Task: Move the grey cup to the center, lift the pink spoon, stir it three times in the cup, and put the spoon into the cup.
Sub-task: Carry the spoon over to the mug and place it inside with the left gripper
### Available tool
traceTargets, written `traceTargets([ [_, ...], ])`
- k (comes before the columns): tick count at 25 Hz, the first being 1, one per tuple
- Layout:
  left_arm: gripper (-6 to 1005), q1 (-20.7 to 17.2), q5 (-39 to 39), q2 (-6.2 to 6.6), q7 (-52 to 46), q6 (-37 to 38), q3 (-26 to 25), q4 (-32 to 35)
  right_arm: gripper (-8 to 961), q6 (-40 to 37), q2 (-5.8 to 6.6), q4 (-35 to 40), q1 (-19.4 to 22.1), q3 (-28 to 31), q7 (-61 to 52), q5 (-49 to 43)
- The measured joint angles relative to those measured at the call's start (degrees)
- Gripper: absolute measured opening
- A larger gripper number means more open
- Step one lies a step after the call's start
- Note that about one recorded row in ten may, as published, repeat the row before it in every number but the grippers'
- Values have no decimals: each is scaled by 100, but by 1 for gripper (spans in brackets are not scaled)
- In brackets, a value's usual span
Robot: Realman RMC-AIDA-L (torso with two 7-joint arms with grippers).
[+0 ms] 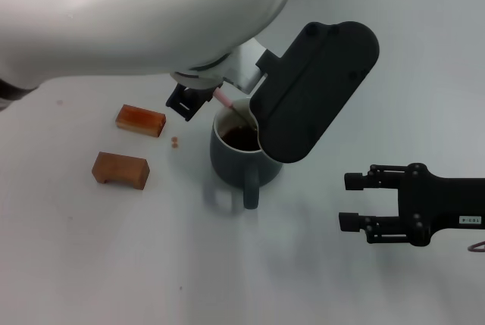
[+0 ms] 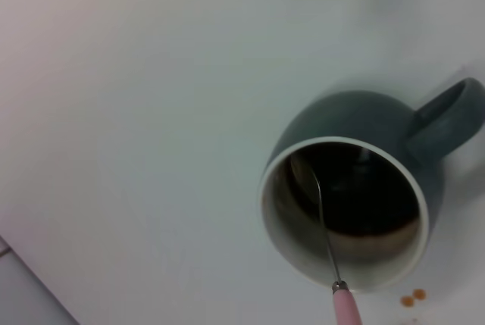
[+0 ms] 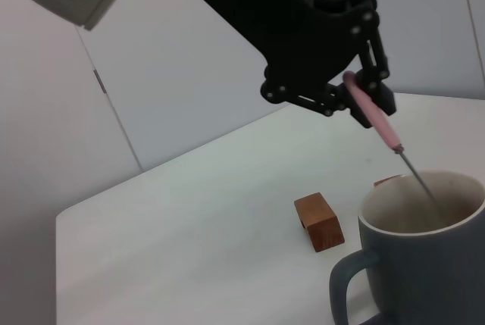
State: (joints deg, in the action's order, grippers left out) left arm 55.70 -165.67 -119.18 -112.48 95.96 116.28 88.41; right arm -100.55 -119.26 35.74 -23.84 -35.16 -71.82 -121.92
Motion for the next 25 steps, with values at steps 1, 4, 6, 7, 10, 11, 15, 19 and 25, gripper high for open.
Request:
traceTargets([
  [1,130,5,1,0,4,-36,13,-10,726,1,0,-2,-8,0,0,-3],
  [4,130,7,3,0,55,-75,31,-23,725,1,0,-11,-16,0,0,-9],
  [6,130,-10,4,0,98,-36,57,3,725,1,0,-12,-16,0,0,-10],
  [7,130,-26,6,0,112,-2,84,27,725,1,-1,-13,-16,0,0,-11],
  [10,130,-80,8,0,123,115,171,122,725,6,-1,-15,-23,0,0,-14],
  [11,130,-103,8,0,123,137,200,160,725,9,-1,-15,-27,0,0,-15],
  [15,130,-148,9,0,144,209,256,236,725,26,-1,-15,-50,0,1,-17],
  [19,130,-126,0,0,183,247,183,176,725,29,-1,-15,-69,0,1,-17],
  [25,130,-88,-9,0,263,187,112,107,726,39,-1,-15,-67,0,1,-17],
])
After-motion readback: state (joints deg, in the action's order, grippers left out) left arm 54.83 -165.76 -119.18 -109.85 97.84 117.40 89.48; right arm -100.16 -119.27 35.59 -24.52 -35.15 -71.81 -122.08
